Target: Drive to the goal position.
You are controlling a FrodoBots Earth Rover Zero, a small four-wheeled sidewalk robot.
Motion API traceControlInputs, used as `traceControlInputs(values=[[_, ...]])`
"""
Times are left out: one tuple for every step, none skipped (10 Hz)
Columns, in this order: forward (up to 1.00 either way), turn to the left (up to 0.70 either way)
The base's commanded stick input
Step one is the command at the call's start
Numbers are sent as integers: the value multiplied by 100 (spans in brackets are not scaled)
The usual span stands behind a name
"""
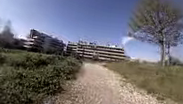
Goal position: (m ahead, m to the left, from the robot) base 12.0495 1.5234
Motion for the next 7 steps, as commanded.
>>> traceControlInputs(values=[[50, 0], [50, 0], [50, 0], [50, 0], [50, 0], [50, 0], [50, 0]])
